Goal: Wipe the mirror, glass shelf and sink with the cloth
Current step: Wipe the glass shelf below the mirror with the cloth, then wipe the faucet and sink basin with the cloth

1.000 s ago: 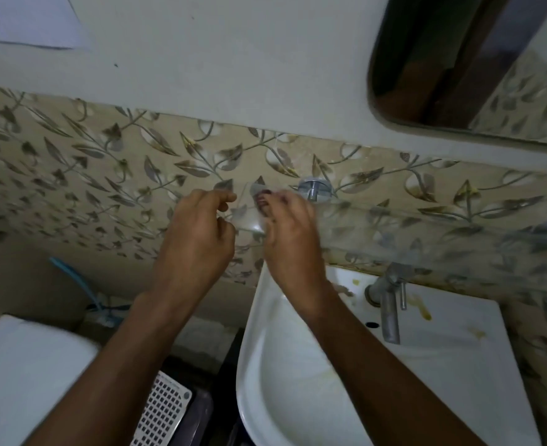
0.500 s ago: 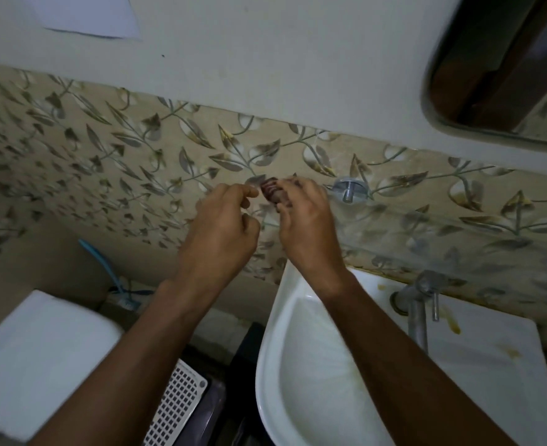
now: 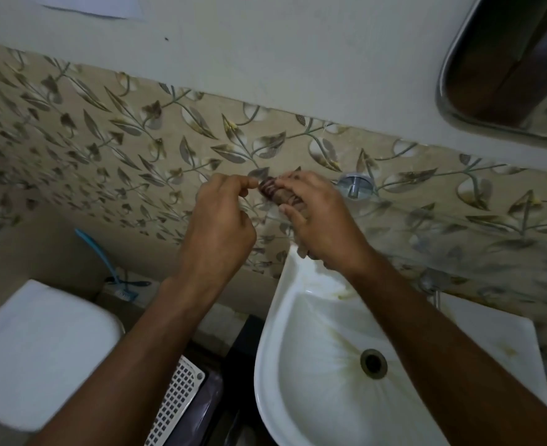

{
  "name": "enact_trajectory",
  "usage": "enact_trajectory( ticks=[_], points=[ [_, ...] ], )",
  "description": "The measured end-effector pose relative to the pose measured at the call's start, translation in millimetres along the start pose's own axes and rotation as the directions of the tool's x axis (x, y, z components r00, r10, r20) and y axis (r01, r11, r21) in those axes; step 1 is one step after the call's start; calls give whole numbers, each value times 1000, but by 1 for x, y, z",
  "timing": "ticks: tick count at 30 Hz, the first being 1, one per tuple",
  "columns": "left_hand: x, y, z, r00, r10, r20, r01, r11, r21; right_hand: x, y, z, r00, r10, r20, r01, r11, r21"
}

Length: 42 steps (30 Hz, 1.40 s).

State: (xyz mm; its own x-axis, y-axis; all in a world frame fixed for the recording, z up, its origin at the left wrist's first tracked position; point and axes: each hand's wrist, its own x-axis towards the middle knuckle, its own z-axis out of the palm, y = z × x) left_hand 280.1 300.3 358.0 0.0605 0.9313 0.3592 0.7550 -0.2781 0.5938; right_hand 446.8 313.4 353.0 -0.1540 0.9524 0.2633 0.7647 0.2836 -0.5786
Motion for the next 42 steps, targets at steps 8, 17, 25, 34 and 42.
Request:
enact_trajectory(
  ticks=[8, 17, 25, 34, 42],
  points=[
    [-24, 2, -5, 994, 106, -7, -107, 988, -111, -73, -11, 30, 971, -241, 7, 234, 950, 209],
    [-89, -17, 42, 978, 45, 202, -4, 981, -196, -154, 22, 32, 889, 445, 106, -425, 720, 549],
    [-115, -23, 84, 912, -74, 403, 162, 969, -189, -139, 100, 42, 649, 706, -285, -589, 702, 400],
    [-110, -27, 97, 899, -147, 413, 243, 951, -191, -96, 157, 63, 506, 769, -391, -462, 624, 631],
    [-104, -25, 107, 892, -123, 435, 217, 960, -175, -116, 189, 123, 767, 525, -368, -579, 814, -45]
  ],
)
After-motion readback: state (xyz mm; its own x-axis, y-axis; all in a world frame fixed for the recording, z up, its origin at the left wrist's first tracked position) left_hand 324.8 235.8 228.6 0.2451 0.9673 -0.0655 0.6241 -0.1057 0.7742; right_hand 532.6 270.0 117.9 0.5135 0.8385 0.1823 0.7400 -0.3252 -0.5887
